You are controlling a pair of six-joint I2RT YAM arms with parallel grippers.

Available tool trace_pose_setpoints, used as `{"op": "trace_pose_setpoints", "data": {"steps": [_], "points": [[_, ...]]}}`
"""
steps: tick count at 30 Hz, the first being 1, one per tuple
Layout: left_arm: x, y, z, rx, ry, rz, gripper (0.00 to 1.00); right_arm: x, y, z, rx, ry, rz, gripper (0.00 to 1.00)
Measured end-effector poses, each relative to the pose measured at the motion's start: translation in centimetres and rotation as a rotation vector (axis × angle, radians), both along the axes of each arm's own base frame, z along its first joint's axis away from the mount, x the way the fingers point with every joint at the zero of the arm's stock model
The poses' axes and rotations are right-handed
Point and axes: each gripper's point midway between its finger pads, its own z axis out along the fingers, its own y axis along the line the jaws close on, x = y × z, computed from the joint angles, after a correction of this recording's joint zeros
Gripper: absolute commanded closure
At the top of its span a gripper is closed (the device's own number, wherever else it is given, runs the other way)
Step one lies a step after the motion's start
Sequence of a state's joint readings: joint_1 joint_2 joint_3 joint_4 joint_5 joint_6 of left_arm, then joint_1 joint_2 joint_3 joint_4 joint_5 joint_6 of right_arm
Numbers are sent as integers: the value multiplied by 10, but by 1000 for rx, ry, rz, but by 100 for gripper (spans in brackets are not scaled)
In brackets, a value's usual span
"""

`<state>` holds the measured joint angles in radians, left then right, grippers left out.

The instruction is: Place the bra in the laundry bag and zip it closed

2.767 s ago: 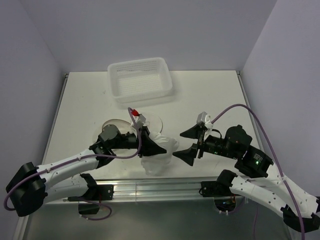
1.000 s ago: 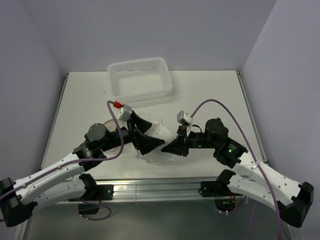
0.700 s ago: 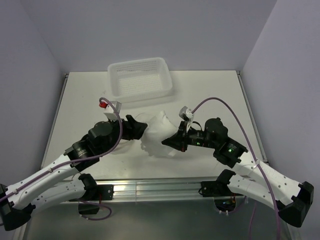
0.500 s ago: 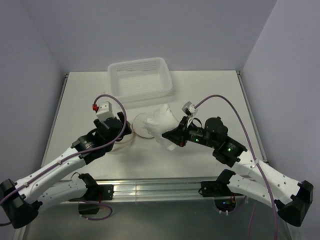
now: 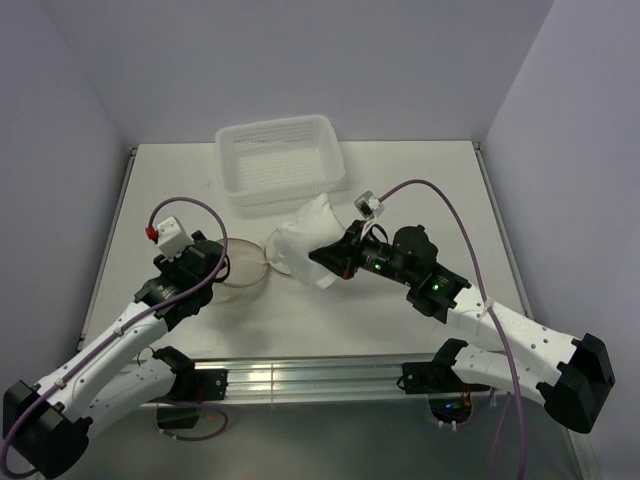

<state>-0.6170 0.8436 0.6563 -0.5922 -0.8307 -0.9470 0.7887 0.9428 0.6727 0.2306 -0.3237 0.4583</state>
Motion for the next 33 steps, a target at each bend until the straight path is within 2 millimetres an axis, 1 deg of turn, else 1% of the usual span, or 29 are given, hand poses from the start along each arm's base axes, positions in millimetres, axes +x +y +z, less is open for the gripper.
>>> {"op": "trace_pose_setpoints", "data": {"steps": [2,3,5,6,8,10,14,17,20,23,26,30,31,33], "points": [[4,4,-10,2,21,9,49,1,3,3,17,3,2,100],[6,3,-15,3,34,4,68,1,4,5,27,2,2,100],[11,-1,-25,7,65,-16,79,1,5,9,44,-4,2,100],[13,-4,-29,9,79,-30,100,1,5,12,53,-10,-1,100],[18,-11,-31,-2,84,-58,100,2,4,15,61,-18,-11,100],[22,-19,-30,-25,74,-93,100,3,1,19,68,-26,-25,100],[27,-49,-16,-136,4,-216,100,2,-4,32,98,-53,-46,100],[22,-79,-1,-226,-51,-336,100,2,-5,42,128,-72,-48,100],[12,-108,15,-319,-98,-460,100,2,-5,46,140,-84,-47,100],[2,-127,22,-403,-134,-546,100,0,-6,48,138,-106,-41,100],[-5,-137,21,-457,-147,-599,100,-4,-9,54,142,-131,-32,100],[-9,-144,15,-485,-141,-633,100,-13,-9,62,167,-162,7,100],[-10,-145,16,-495,-145,-639,100,-16,-9,64,177,-172,19,100],[-10,-149,20,-513,-155,-654,100,-20,-8,60,189,-182,40,100]]}}
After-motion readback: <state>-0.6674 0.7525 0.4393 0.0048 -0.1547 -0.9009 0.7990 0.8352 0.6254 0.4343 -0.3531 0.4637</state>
